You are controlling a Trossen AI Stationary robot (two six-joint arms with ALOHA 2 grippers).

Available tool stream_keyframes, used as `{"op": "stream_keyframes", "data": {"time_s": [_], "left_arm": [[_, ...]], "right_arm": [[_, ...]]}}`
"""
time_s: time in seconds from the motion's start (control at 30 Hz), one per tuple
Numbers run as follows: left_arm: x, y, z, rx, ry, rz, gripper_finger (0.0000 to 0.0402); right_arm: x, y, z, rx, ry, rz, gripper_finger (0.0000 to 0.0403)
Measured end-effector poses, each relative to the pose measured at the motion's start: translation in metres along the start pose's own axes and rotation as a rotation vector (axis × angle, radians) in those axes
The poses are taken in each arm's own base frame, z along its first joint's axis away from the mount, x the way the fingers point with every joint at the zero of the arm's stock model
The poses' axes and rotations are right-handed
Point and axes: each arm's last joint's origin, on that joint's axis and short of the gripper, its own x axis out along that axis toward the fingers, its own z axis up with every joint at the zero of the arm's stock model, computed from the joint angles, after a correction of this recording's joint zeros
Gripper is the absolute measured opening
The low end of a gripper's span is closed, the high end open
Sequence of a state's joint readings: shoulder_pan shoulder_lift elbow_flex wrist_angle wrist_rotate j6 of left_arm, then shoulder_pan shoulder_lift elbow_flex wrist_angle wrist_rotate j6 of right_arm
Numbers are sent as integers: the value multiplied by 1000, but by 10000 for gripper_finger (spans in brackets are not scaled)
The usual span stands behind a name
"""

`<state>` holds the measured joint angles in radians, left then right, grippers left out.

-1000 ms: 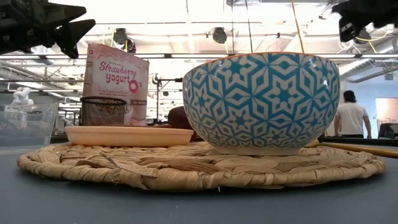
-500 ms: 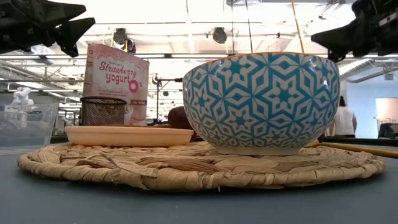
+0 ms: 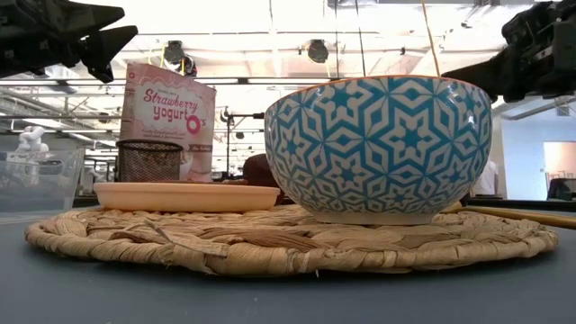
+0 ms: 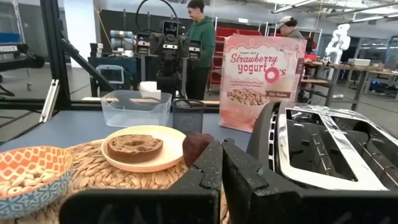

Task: Arrange a breakfast setting
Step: Return to Home Position

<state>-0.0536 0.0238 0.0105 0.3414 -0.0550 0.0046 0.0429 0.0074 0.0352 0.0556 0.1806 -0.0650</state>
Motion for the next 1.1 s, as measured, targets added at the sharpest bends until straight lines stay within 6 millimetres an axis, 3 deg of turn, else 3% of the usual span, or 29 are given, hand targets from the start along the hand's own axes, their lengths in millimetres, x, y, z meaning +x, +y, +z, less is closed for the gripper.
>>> {"op": "stream_keyframes", "data": {"time_s": [0.63,0.93,1.1], "left_arm": [[0,0,-1,-8,7,0,179],[-2,0,-19,101,194,-10,179],[-2,0,-20,81,212,-9,179]], "right_arm": [[1,0,-2,-9,11,0,0],[1,2,-2,-10,18,17,0],[1,3,-3,-11,26,29,0]]}}
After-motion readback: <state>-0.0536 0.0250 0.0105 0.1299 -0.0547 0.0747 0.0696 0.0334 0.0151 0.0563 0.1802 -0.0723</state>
